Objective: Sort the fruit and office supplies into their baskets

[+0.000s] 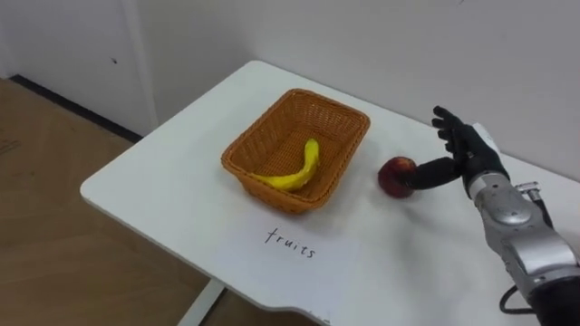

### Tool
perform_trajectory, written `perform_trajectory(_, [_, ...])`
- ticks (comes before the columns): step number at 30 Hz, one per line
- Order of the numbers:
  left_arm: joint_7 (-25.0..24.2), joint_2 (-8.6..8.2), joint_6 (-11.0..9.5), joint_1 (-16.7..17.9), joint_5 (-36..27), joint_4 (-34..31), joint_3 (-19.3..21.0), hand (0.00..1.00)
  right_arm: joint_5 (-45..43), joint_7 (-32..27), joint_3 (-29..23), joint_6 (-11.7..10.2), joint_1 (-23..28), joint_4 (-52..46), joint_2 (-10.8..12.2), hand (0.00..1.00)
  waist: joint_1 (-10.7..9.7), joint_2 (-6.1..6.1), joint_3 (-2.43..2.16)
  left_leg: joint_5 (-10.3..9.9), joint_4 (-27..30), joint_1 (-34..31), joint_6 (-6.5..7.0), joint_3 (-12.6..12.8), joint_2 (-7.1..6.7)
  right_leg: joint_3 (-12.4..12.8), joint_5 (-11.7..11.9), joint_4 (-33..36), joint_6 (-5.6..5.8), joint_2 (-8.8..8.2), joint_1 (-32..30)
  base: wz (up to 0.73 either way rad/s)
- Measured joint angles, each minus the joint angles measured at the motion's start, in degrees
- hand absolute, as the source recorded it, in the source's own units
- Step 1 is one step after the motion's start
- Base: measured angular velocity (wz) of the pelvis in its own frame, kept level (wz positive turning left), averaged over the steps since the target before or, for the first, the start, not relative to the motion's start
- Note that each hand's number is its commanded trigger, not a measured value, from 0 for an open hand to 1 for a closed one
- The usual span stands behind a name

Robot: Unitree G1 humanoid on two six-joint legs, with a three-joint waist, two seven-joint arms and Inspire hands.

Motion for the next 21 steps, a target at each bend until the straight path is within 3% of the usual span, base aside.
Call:
perform_trajectory(4, [-0.06, 0.06, -0.11, 0.57, -0.05, -0.8, -0.88, 0.0, 0.25, -0.82, -0.42, -0.5, 0.0, 1.6, 0.24, 0.0, -0.09, 0.33, -0.12, -0.01, -0.16, -0.01, 0.01, -0.29, 0.0, -0.15, 0.0, 0.02, 0.0, 0.03, 0.01, 0.02])
perform_trajectory(12, [-1.11, 0.05, 0.16, 1.69, -0.04, -1.92, -2.64, 0.0, 0.43, -1.6, -0.35, -0.5, 0.08, 2.06, 1.08, 0.0, -1.34, 2.4, -0.4, 0.03, -0.17, -0.03, -0.07, -0.87, -0.01, -1.65, 0.0, 0.14, 0.01, -0.13, 0.27, 0.05])
perform_trajectory(21, [-1.12, 0.08, 0.11, 1.89, -0.05, -2.0, -3.81, 0.0, 1.76, -1.6, -0.27, -0.5, 0.08, 2.18, 1.32, 0.0, -1.17, 1.93, -0.14, 0.04, -0.23, -0.12, -0.08, -1.48, -0.34, -1.88, -0.38, 0.05, 0.08, -0.51, -0.03, 0.02])
